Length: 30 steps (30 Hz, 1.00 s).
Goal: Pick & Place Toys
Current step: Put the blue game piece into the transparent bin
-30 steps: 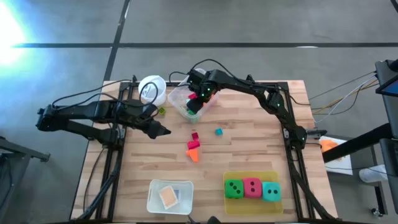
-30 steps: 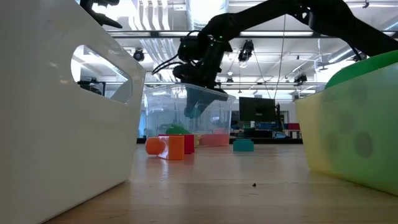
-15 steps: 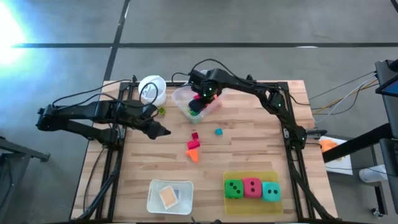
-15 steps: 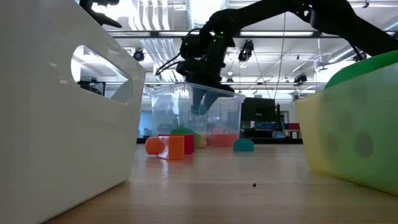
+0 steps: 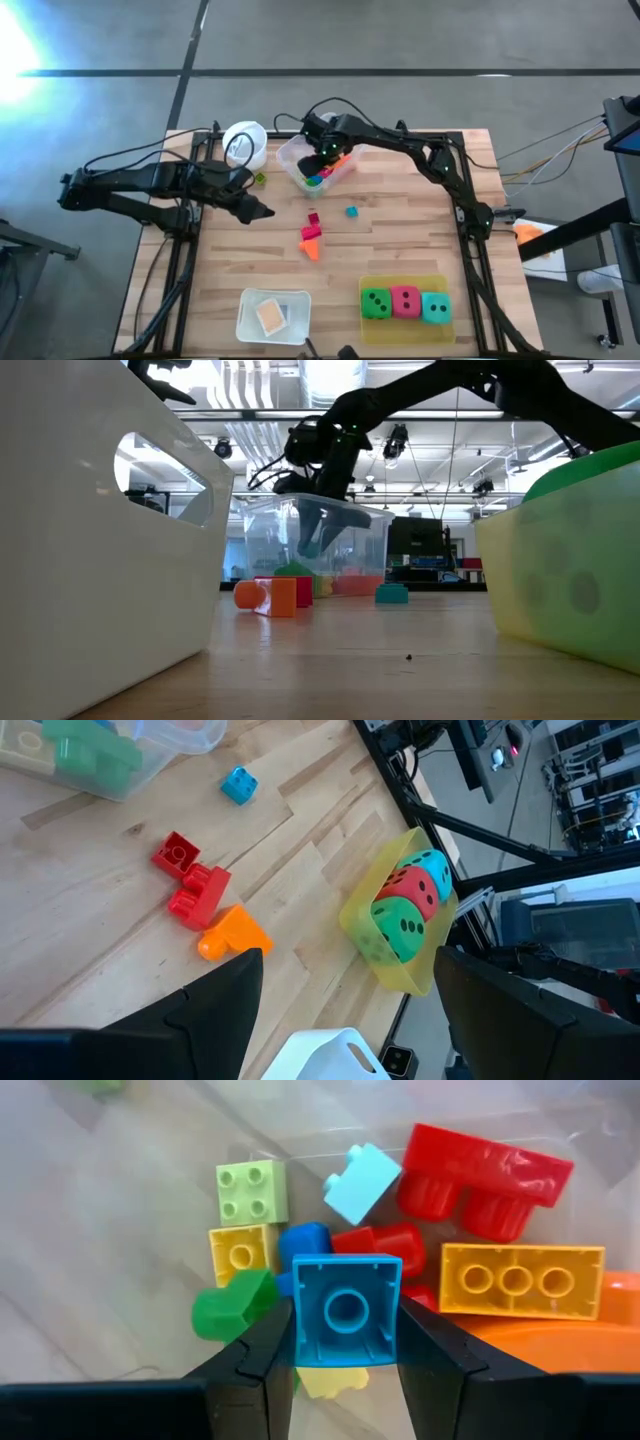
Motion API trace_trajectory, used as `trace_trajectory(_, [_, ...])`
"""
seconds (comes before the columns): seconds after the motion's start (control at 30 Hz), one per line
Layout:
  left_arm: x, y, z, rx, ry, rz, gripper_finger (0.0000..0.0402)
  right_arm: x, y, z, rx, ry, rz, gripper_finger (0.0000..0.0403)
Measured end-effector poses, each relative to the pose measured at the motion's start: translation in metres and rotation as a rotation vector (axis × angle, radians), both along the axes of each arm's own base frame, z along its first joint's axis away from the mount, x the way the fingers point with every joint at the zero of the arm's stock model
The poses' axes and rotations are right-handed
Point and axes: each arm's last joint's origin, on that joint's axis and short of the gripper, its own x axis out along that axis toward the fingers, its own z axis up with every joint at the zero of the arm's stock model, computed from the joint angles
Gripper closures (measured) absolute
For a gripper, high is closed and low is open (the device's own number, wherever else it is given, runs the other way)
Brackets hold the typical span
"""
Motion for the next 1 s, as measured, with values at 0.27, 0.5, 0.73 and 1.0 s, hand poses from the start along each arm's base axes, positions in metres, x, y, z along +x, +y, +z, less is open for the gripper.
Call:
trace_trajectory(0.27, [0.000,0.000,0.000,0.000,0.000,0.000,0.0105,-0.006,-0.004,-0.011,0.013,0.035,-0.004,0.0275])
trace_trajectory(0.5, [0.000,0.000,0.000,0.000,0.000,0.000,0.0105,-0.009,-0.004,-0.020,0.019,0.064,0.016,0.0275])
trace_trajectory(0.73, [0.000,0.000,0.000,0.000,0.000,0.001,0.0105,-0.008,-0.004,-0.019,0.012,0.063,0.034,0.0267])
trace_trajectory(1.0, [0.000,0.000,0.000,-0.002,0.000,0.002,0.0105,-0.009,-0.003,-0.019,0.015,0.064,0.038,0.0215])
